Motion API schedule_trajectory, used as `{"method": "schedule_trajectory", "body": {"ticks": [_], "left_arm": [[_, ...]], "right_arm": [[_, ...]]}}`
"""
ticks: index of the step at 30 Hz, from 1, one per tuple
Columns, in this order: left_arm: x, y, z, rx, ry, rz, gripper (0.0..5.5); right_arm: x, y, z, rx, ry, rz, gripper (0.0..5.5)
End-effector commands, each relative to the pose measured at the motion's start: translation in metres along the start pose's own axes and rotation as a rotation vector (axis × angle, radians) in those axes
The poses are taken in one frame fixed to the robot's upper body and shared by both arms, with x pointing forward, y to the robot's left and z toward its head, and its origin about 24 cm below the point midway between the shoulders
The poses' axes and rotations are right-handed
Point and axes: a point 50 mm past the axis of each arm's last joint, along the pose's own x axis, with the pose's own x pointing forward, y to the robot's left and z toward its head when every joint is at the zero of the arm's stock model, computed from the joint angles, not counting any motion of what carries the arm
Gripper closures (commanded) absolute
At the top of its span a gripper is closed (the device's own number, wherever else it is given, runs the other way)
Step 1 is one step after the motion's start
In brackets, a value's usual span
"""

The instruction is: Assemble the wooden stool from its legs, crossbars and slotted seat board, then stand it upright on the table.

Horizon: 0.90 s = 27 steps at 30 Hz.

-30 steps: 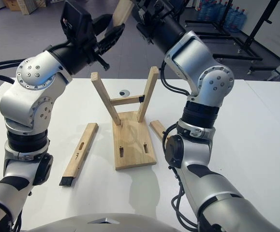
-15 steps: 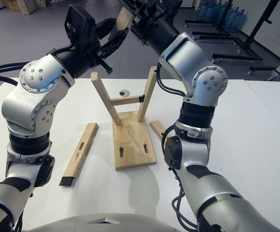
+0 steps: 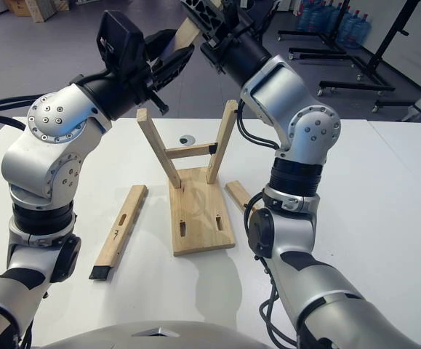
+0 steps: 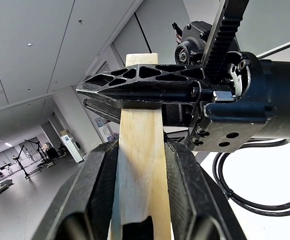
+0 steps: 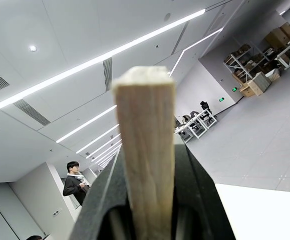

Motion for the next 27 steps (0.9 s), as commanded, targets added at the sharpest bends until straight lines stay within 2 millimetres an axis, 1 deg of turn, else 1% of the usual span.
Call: {"method": "schedule_trajectory", "body": {"ticks": [1,5,8,11,13,15,17,19,20,21,23,24,25,27], "left_arm": [[-0.003,0.002,-0.011,0.005,0.064,0.010,3.87],[-0.004,0.004,-0.018,-0.040,0.102,0.006,3.27],[-0.005,0.004,-0.020,-0.032,0.114,0.002,2.81],[-0.008,0.003,-0.016,-0.023,0.104,-0.034,2.40],[-0.014,0.006,-0.007,-0.047,0.084,-0.055,2.16],[-0.023,0.014,0.002,-0.057,0.075,-0.059,1.83],[-0.034,0.027,0.006,-0.060,0.091,-0.029,1.56],[-0.045,0.044,0.008,-0.086,0.105,0.040,1.23],[-0.052,0.054,0.010,-0.118,0.099,0.075,1.02],[-0.058,0.066,0.014,-0.170,0.075,0.124,0.98],[-0.071,0.085,0.015,-0.275,0.030,0.233,0.98],[-0.079,0.095,0.012,-0.326,0.016,0.301,0.98],[-0.087,0.102,0.009,-0.357,0.012,0.357,0.98],[-0.104,0.111,0.004,-0.401,0.010,0.451,0.98]], "right_arm": [[-0.001,0.005,0.001,-0.006,0.000,0.027,5.10],[-0.002,0.005,0.001,-0.025,0.000,0.022,5.10],[-0.002,0.005,0.001,-0.038,-0.002,0.018,5.10],[-0.003,0.004,0.003,-0.070,-0.014,0.005,5.10],[-0.003,0.005,0.008,-0.092,-0.027,0.001,5.10],[-0.005,0.006,0.022,-0.120,-0.058,0.002,5.10],[-0.010,0.010,0.049,-0.187,-0.111,-0.007,5.10],[-0.020,0.016,0.077,-0.265,-0.167,-0.021,5.10],[-0.030,0.019,0.096,-0.311,-0.200,-0.036,5.10],[-0.045,0.023,0.114,-0.370,-0.223,-0.064,5.10],[-0.077,0.026,0.136,-0.476,-0.213,-0.129,5.10],[-0.095,0.024,0.142,-0.522,-0.175,-0.182,5.10],[-0.109,0.022,0.145,-0.546,-0.139,-0.220,5.10],[-0.131,0.014,0.143,-0.557,-0.055,-0.283,5.10]]}}
